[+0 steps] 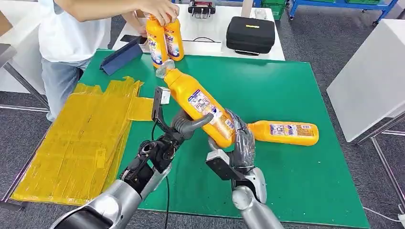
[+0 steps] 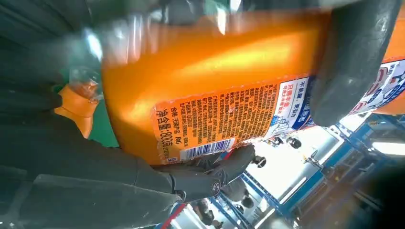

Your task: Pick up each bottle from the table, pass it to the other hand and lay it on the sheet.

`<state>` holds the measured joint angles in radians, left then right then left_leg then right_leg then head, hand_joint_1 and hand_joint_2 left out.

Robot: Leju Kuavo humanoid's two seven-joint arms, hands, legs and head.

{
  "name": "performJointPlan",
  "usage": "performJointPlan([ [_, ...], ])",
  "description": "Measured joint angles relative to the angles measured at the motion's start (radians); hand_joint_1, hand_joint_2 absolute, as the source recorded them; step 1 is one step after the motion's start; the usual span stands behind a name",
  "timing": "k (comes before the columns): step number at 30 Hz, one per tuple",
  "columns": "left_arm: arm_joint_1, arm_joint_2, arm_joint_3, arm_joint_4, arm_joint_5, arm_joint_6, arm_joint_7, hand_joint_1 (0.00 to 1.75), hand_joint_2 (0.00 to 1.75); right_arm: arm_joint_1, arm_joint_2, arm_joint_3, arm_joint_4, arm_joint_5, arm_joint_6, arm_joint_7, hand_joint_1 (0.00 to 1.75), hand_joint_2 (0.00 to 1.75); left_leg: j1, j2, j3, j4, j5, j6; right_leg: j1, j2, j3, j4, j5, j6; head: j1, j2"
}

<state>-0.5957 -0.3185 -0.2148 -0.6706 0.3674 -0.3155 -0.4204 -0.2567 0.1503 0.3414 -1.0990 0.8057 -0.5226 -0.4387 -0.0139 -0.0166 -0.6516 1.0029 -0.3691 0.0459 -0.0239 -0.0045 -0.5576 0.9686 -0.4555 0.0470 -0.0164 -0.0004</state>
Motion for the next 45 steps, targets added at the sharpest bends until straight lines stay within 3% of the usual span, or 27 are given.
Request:
performJointPlan([
  [7, 0.002, 0.000, 0.000, 0.000, -0.011, 0.003, 0.000, 1.75, 1.75, 0.001, 0.000, 0.000, 0.003, 0.003, -0.001, 0.005, 1.75, 1.75, 0.000, 0.000, 0.000, 0.000, 0.000, 0.000, 0.000, 0.000, 0.000, 0.000, 0.000, 0.000, 0.000, 0.000],
  [8, 0.002, 0.001, 0.000, 0.000, -0.012, 0.004, 0.000, 1.75, 1.75, 0.001, -0.001, 0.001, 0.003, 0.003, -0.001, 0.006, 0.12, 1.75, 0.000, 0.000, 0.000, 0.000, 0.000, 0.000, 0.000, 0.000, 0.000, 0.000, 0.000, 0.000, 0.000, 0.000],
  [9, 0.002, 0.001, 0.000, 0.000, -0.013, 0.007, 0.000, 1.75, 1.75, 0.001, -0.001, 0.001, 0.003, 0.003, -0.001, 0.008, 0.00, 1.75, 0.000, 0.000, 0.000, 0.000, 0.000, 0.000, 0.000, 0.000, 0.000, 0.000, 0.000, 0.000, 0.000, 0.000],
  [35, -0.013, 0.018, 0.001, 0.000, -0.079, 0.121, -0.021, 1.75, 1.75, 0.036, -0.002, 0.010, -0.041, -0.001, 0.027, 0.035, 0.00, 1.75, 0.000, 0.000, 0.000, 0.000, 0.000, 0.000, 0.000, 0.000, 0.000, 0.000, 0.000, 0.000, 0.000, 0.000],
  [38, -0.019, 0.022, 0.000, 0.000, -0.177, 0.266, -0.066, 1.75, 1.75, 0.036, -0.002, 0.015, -0.049, -0.015, 0.030, 0.027, 0.00, 1.75, 0.000, 0.000, 0.000, 0.000, 0.000, 0.000, 0.000, 0.000, 0.000, 0.000, 0.000, 0.000, 0.000, 0.000],
  [40, -0.029, 0.027, -0.009, 0.004, -0.344, 0.506, -0.088, 1.75, 1.75, 0.035, -0.002, 0.019, -0.053, -0.017, 0.037, 0.026, 0.00, 1.75, 0.000, 0.000, 0.000, 0.000, 0.000, 0.000, 0.000, 0.000, 0.000, 0.000, 0.000, 0.000, 0.000, 0.000],
  [43, -0.052, 0.039, -0.043, 0.024, -0.587, 0.788, -0.057, 1.75, 1.75, 0.031, -0.002, 0.029, -0.058, -0.026, 0.048, 0.022, 0.00, 1.75, 0.000, 0.000, 0.000, 0.000, 0.000, 0.000, 0.000, 0.000, 0.000, 0.000, 0.000, 0.000, 0.000, 0.000],
  [45, -0.068, 0.049, -0.065, 0.050, -0.713, 0.865, -0.021, 1.75, 1.75, 0.022, -0.002, 0.038, -0.058, -0.039, 0.051, 0.016, 0.00, 1.75, 0.000, -0.001, 0.000, 0.000, 0.000, 0.000, 0.000, -0.001, 0.000, 0.000, 0.000, 0.000, 0.000, 0.000],
])
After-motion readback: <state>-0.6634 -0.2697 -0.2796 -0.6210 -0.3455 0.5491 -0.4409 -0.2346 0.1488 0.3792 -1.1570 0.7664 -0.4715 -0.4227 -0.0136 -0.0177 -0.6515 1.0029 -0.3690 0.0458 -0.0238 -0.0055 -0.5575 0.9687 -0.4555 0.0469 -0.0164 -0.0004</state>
